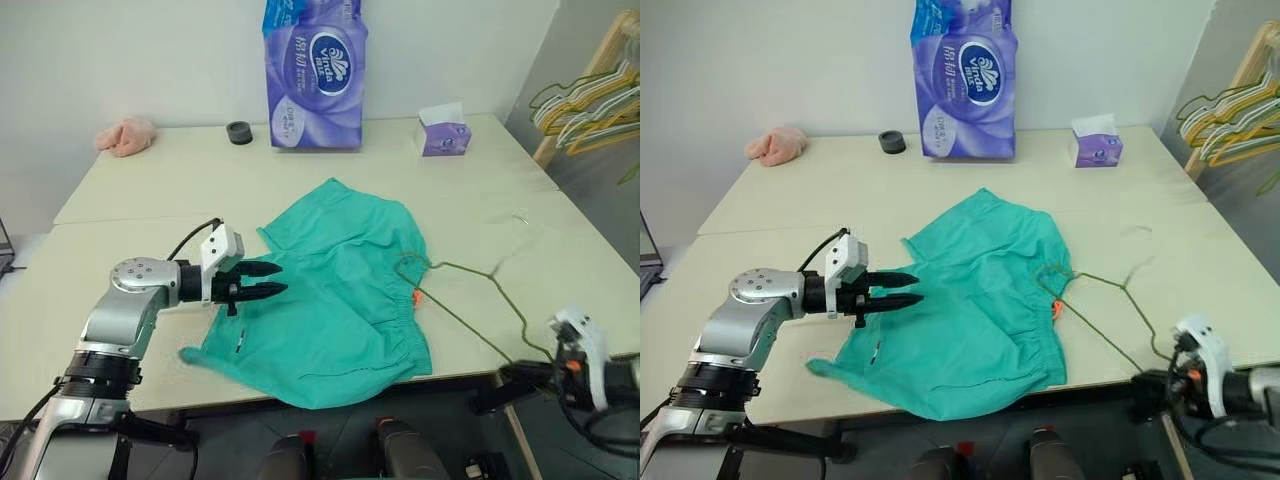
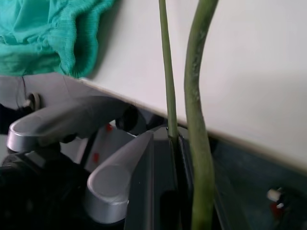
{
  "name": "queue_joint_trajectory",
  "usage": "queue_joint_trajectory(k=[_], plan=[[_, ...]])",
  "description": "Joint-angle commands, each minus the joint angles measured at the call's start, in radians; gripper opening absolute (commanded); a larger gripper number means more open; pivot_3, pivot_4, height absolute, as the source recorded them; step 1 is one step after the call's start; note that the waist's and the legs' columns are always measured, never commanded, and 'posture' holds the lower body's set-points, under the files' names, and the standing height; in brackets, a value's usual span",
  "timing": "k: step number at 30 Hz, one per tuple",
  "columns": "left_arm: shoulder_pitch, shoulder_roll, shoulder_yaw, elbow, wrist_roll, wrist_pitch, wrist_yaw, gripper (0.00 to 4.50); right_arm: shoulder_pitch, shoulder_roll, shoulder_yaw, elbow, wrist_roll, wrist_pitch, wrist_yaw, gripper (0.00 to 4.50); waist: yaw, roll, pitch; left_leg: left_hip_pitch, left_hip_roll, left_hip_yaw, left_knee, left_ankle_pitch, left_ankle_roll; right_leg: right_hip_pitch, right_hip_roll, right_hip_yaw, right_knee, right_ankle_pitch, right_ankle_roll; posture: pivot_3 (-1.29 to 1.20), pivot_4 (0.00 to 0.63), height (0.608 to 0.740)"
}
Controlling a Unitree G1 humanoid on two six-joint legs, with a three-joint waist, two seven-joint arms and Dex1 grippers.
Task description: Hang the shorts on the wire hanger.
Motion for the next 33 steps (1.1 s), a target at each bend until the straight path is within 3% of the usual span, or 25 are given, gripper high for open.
queue_joint_trajectory(k=[1, 7, 19, 26, 33], plan=[[-0.024, -0.014, -0.001, -0.036, -0.016, -0.037, -0.02, 1.92, 0.06, 0.023, -0.106, -0.041, 0.061, 0.029, -0.012, 0.0, -0.009, 0.0, 0.0, 0.0, 0.0, 0.0, 0.0, 0.0, 0.0, 0.0, 0.0, 0.0, 0.0, 0.0, 0.0, -0.27, 0.132, 0.74], [-0.017, -0.042, -0.006, -0.077, -0.025, -0.062, -0.029, 1.92, 0.132, 0.087, -0.146, -0.089, 0.143, 0.071, -0.053, 0.0, -0.02, -0.001, 0.001, 0.0, 0.001, 0.0, -0.001, 0.0, 0.0, 0.0, 0.002, 0.0, -0.001, 0.0, 0.0, -0.28, 0.135, 0.74], [-0.028, -0.042, -0.009, -0.065, 0.007, -0.082, -0.005, 1.92, -0.002, 0.091, -0.047, -0.072, 0.253, 0.118, -0.154, 0.0, -0.038, -0.001, 0.001, -0.002, 0.002, 0.0, -0.002, 0.0, 0.0, 0.001, 0.002, 0.001, -0.007, 0.0, 0.001, -0.26, 0.135, 0.74], [-0.04, -0.038, 0.014, -0.034, 0.014, -0.092, 0.039, 1.92, -0.098, 0.082, 0.015, -0.003, 0.291, 0.195, -0.211, 0.0, -0.037, -0.001, 0.001, -0.002, 0.002, 0.001, -0.002, 0.0, 0.0, 0.001, 0.002, 0.001, -0.008, 0.001, 0.002, -0.25, 0.135, 0.74], [-0.042, -0.04, 0.008, -0.022, 0.026, -0.113, 0.056, 1.92, -0.318, 0.181, 0.062, 0.131, 0.332, 0.321, -0.33, 0.0, -0.038, -0.001, 0.002, -0.002, 0.002, 0.001, -0.002, 0.0, 0.0, 0.001, 0.002, 0.002, -0.008, 0.001, 0.002, -0.25, 0.134, 0.74]])
